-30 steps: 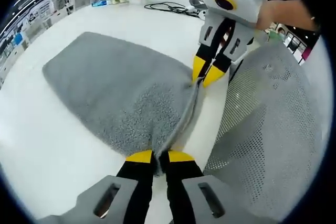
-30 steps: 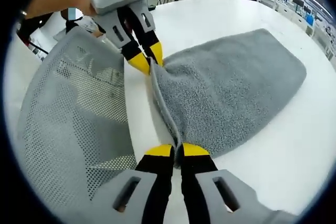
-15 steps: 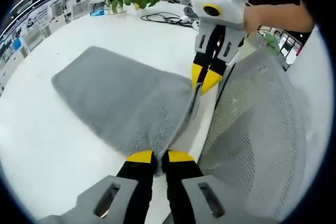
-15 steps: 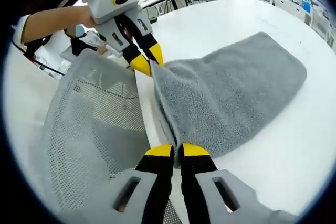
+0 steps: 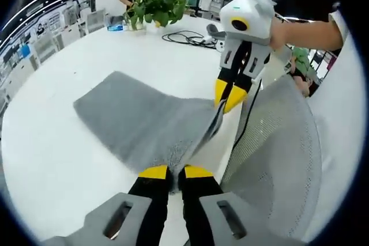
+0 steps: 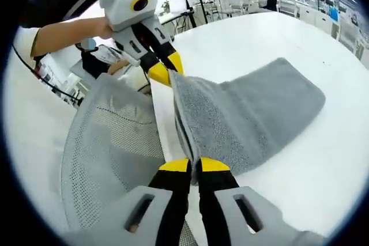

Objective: Fold the towel on the table until its edges align and the towel forms a compact rectangular stack.

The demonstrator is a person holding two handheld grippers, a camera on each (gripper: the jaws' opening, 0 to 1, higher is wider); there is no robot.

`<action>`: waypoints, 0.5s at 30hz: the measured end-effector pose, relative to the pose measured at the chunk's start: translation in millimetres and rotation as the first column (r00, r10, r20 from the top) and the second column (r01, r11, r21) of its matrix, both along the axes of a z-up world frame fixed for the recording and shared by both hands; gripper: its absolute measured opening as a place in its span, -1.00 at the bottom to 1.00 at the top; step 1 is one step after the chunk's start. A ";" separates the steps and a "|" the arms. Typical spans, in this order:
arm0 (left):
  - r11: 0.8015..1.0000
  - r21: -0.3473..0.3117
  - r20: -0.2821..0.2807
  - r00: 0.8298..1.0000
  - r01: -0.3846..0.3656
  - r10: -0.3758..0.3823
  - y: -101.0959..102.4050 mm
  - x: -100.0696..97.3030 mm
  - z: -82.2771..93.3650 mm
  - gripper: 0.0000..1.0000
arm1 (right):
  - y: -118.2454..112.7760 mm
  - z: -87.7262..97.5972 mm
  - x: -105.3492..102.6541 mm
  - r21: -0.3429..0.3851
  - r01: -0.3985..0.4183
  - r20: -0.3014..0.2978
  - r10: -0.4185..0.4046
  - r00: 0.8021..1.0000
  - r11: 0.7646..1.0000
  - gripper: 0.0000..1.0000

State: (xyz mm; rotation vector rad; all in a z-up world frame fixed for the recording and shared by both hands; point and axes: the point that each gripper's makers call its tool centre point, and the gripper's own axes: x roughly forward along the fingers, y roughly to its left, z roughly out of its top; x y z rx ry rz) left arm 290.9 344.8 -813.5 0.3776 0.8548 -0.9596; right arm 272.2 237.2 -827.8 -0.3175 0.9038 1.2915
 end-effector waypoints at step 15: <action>0.999 -0.036 0.065 0.998 -0.005 0.008 -3.1 31.4 44.1 -0.86 | -1.7 57.2 47.1 0.107 0.106 0.078 -0.114 0.990 0.989 -0.95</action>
